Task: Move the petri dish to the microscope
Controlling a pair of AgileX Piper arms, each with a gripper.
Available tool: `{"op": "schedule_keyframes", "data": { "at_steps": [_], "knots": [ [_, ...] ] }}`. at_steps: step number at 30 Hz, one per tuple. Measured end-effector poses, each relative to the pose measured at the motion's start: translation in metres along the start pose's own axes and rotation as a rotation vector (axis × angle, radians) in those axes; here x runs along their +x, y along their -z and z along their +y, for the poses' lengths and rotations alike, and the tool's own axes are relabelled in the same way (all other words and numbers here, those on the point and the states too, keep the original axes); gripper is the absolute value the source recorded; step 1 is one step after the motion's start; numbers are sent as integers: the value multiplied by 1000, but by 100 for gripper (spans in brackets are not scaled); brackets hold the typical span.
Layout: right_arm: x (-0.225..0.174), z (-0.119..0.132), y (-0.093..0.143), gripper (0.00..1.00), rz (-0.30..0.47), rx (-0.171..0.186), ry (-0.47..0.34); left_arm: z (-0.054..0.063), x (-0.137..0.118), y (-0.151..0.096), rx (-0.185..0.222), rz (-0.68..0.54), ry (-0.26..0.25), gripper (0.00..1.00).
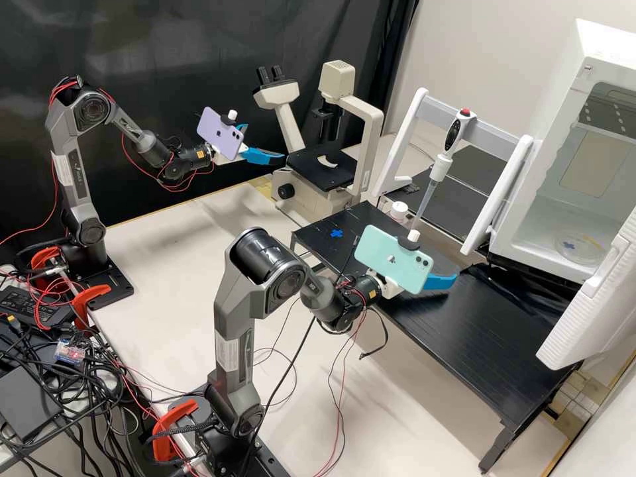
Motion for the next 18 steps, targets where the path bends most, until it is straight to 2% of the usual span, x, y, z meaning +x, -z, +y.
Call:
{"op": "schedule_keyframes", "data": {
  "at_steps": [4,10,16,18],
  "knots": [
    [-5,9,-14,100,-15,10,-6,0,0,0,0,0,0,100],
    [-13,36,-31,100,-31,81,-114,0,0,0,0,0,0,100],
    [-10,64,-45,100,-50,114,-201,0,0,0,0,0,0,100],
    [-4,72,-46,100,-45,112,-222,0,0,0,0,0,0,100]
  ]
}}
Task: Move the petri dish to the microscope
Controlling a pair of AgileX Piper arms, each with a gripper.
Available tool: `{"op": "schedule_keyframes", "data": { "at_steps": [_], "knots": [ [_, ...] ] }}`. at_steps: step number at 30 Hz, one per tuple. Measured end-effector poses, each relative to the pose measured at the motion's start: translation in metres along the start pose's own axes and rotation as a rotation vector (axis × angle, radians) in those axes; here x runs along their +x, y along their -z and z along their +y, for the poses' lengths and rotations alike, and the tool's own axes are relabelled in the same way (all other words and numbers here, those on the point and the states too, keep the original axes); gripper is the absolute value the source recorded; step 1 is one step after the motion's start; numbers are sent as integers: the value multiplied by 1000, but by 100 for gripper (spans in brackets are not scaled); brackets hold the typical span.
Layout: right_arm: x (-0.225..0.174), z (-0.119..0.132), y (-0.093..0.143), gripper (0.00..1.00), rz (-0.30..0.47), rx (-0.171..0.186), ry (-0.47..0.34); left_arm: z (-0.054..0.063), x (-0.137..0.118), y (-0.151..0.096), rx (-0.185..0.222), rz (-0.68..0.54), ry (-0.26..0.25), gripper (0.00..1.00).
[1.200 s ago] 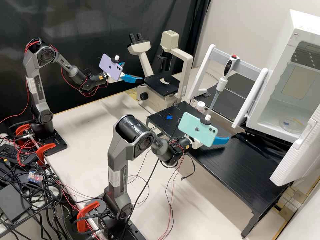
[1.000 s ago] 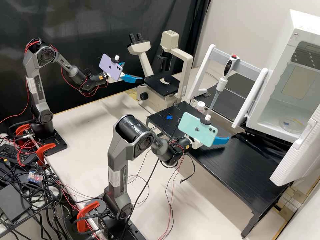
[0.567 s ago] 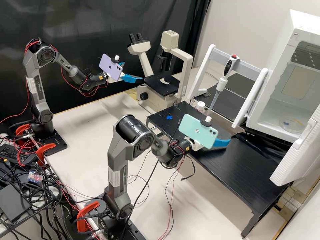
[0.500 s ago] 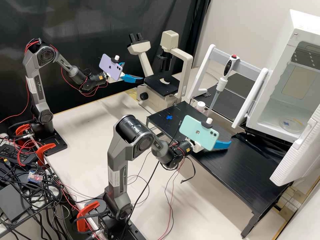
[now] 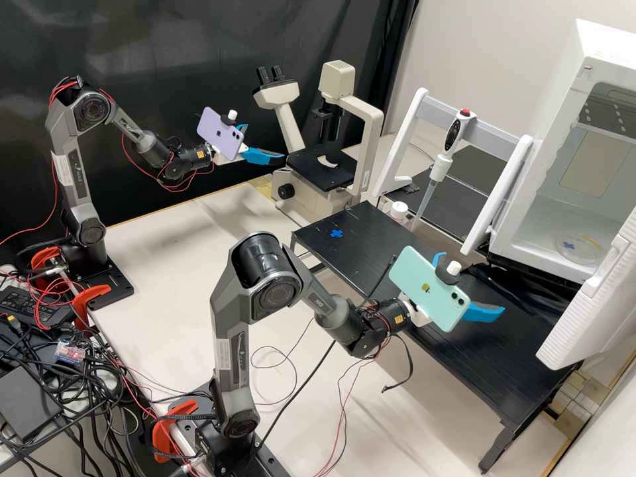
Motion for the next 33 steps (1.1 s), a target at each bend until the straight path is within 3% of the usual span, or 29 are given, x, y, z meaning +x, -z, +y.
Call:
{"op": "schedule_keyframes", "data": {
  "at_steps": [5,16,23,26,33],
  "knots": [
    [24,15,-2,100,-3,-6,-42,0,0,0,0,0,0,100],
    [96,44,4,100,-33,18,-100,0,0,0,0,0,0,100],
    [144,46,13,100,-36,31,-90,0,0,0,0,0,0,100],
    [159,43,15,100,-34,27,-78,0,0,0,0,0,0,100],
    [201,33,19,100,-42,-24,-40,0,0,0,0,0,0,100]
  ]
}}
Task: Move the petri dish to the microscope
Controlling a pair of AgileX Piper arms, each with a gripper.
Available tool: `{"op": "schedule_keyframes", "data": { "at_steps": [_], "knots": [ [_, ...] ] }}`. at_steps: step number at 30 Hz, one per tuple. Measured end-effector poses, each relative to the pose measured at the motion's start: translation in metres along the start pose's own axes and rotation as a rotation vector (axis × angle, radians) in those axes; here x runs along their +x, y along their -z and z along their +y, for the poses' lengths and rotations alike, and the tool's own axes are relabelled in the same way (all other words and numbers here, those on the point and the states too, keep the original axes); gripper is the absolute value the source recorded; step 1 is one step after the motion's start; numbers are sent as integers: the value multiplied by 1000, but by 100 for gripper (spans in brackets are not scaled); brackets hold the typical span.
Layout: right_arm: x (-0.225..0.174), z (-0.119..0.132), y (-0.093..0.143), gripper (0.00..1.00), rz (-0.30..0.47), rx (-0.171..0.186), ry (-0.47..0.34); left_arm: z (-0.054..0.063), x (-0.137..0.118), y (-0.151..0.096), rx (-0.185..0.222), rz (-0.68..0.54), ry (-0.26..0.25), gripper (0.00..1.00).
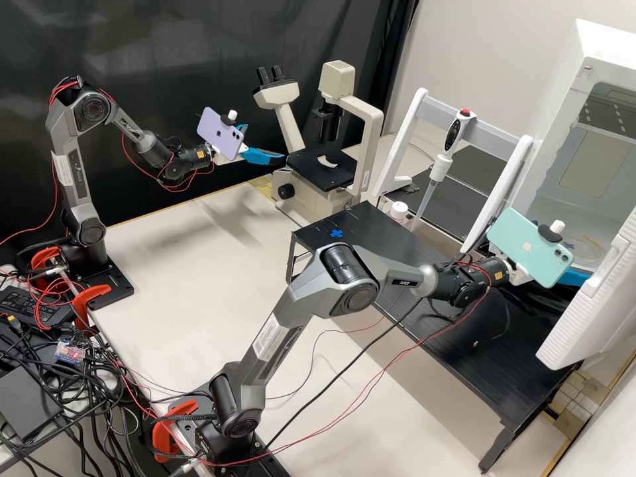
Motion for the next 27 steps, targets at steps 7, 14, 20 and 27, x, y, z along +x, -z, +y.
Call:
{"op": "schedule_keyframes", "data": {
  "at_steps": [7,14,20,27],
  "knots": [
    [35,-11,-6,100,-45,-64,38,0,0,0,0,0,0,100],
    [50,-11,-9,100,-59,-72,25,0,0,0,0,0,0,100],
    [51,-10,-7,100,-56,-83,22,0,0,0,0,0,0,100],
    [51,-13,-5,0,-42,-45,62,0,0,0,0,0,0,100]
  ]
}}
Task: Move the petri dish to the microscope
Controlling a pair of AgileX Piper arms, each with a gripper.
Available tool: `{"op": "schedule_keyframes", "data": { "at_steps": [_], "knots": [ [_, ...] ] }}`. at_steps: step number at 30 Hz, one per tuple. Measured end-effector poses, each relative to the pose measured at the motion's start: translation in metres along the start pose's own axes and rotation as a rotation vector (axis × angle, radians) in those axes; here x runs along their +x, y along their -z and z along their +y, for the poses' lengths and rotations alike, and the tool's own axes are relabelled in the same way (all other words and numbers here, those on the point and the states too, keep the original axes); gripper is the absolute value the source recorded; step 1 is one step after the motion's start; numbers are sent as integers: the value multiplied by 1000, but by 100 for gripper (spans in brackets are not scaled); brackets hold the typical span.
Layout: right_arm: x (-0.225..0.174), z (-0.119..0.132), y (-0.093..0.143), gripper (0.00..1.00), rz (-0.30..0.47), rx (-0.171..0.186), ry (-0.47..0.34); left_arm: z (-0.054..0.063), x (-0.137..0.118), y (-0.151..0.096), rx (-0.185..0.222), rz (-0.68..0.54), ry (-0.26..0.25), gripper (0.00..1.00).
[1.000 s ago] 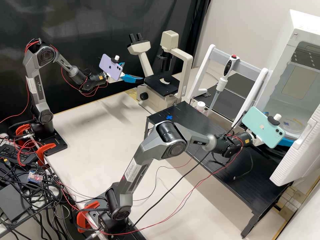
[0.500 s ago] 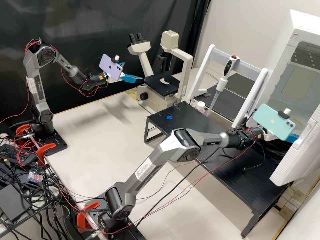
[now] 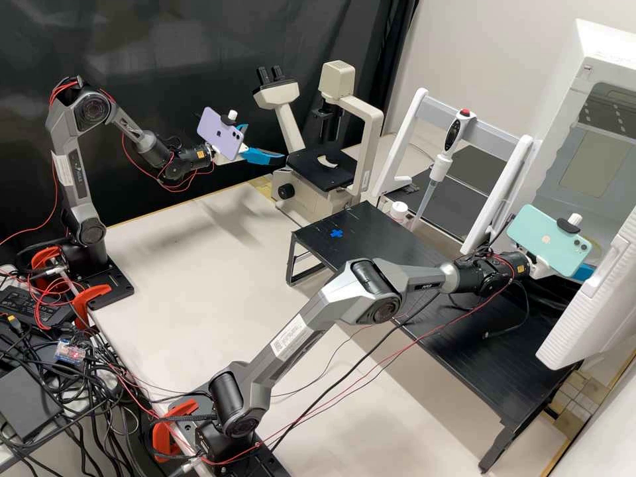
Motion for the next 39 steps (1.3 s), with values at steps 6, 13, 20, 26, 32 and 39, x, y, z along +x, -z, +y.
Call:
{"op": "schedule_keyframes", "data": {
  "at_steps": [6,13,20,26,32,39],
  "knots": [
    [0,-3,1,0,11,14,32,0,0,0,0,0,0,100],
    [0,-4,-1,0,-1,12,41,0,0,0,0,0,0,100],
    [0,-4,-2,0,-14,12,45,0,0,0,0,0,0,100],
    [0,-3,-3,0,-13,10,43,0,0,0,0,0,0,100],
    [0,-3,-3,0,-8,6,41,0,0,0,0,0,0,100],
    [0,-6,-4,0,-2,10,52,0,0,0,0,0,0,100]
  ]
}}
